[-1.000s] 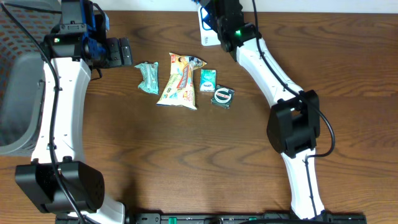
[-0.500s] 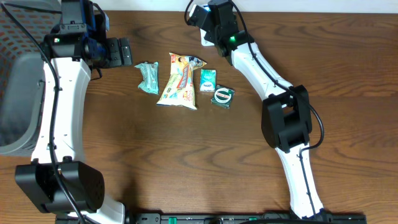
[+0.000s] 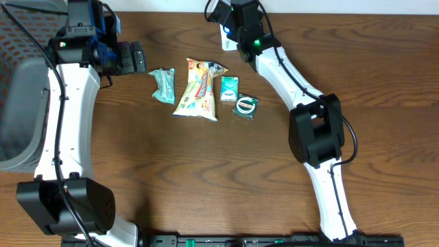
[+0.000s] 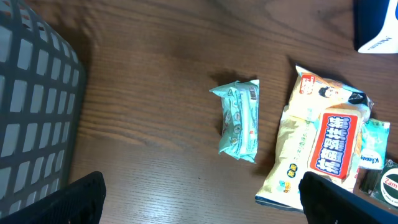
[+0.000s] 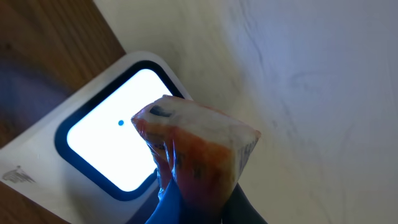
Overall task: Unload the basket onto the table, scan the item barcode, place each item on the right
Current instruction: 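Hold the orange pack under the scanner window with the right gripper, then carry the orange pack to the far right and release it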
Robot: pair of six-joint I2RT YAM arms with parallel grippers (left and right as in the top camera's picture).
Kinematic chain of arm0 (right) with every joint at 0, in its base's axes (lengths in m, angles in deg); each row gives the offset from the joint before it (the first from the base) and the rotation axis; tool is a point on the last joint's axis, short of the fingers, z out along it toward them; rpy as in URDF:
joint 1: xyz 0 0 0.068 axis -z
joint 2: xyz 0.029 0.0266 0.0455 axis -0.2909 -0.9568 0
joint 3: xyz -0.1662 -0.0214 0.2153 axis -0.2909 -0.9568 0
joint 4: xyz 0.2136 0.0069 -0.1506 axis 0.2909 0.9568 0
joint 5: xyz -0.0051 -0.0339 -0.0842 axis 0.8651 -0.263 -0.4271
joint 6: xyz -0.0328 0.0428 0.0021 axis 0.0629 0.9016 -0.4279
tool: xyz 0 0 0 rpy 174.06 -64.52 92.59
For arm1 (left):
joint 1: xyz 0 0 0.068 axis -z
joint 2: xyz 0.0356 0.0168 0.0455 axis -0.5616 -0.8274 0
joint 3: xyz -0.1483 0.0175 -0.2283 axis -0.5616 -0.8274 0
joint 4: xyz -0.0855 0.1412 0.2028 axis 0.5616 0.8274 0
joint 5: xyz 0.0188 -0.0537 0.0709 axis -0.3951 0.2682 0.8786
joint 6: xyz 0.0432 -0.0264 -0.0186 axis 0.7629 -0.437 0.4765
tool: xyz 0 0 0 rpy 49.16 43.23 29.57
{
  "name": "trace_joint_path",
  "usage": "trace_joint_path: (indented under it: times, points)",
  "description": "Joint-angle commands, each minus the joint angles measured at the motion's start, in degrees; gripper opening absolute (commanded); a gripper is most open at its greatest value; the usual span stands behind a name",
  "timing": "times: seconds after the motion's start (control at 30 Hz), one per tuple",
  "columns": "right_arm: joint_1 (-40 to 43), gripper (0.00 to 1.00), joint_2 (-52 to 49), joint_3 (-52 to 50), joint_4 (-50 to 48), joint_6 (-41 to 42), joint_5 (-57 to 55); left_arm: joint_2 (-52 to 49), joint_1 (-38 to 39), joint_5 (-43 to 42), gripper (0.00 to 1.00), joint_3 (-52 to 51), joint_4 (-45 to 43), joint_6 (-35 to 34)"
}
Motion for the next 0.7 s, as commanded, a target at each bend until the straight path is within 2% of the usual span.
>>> trace_joint_path:
  times: [0.0,0.17,0.3,0.6,0.67]
  points:
    - [1.29,0.01,1.2,0.63,-0.26,4.42,-3.48,0.13,0.11,0.13,0.98,-0.22,0.35,0.76]
    - [6.95,0.01,2.45,0.66,3.13,18.88,-6.45,0.13,0.11,0.13,0.98,-0.22,0.35,0.76]
    - [14.36,0.01,3.1,0.66,13.75,29.07,-6.67,0.13,0.11,0.13,0.98,-0.22,0.33,0.76]
    - [30.82,0.01,3.1,0.63,32.09,34.86,-6.64,0.13,0.11,0.13,0.98,-0.22,0.35,0.76]
    - [33.7,0.07,3.1,0.63,34.27,34.88,-6.51,0.13,0.11,0.13,0.98,-0.22,0.33,0.76]
